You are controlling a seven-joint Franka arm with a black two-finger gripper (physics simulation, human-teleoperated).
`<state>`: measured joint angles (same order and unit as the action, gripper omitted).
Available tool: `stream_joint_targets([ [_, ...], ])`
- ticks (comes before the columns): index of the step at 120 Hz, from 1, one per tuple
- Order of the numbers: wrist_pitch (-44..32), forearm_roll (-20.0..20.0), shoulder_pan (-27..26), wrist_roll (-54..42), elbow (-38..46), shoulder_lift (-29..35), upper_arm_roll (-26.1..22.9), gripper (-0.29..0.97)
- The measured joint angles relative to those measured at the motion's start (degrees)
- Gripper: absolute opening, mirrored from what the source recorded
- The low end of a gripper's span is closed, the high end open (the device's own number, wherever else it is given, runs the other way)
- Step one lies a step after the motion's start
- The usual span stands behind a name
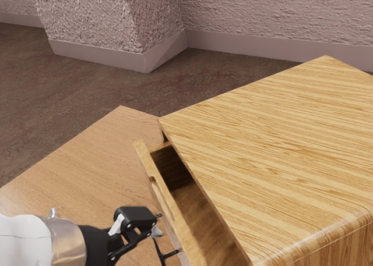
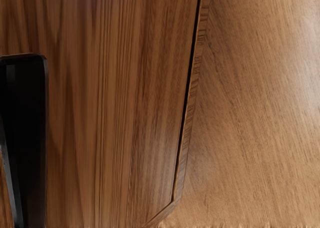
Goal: Pull the drawer handle with one arm to open the drawer
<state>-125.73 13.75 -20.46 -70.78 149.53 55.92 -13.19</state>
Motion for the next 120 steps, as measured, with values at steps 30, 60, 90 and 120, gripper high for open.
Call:
stream_joint_targets([
  [30,0.9,0.0,-1.1,0.0,2.3,3.2,1.6,0.69],
  [60,2.6,-0.1,-2.1,0.0,3.6,7.0,1.7,0.62],
  [90,6.5,-0.1,-3.7,0.1,4.1,9.8,1.7,0.66],
  [120,10.2,-0.1,-4.9,0.1,4.4,13.1,1.7,0.64],
])
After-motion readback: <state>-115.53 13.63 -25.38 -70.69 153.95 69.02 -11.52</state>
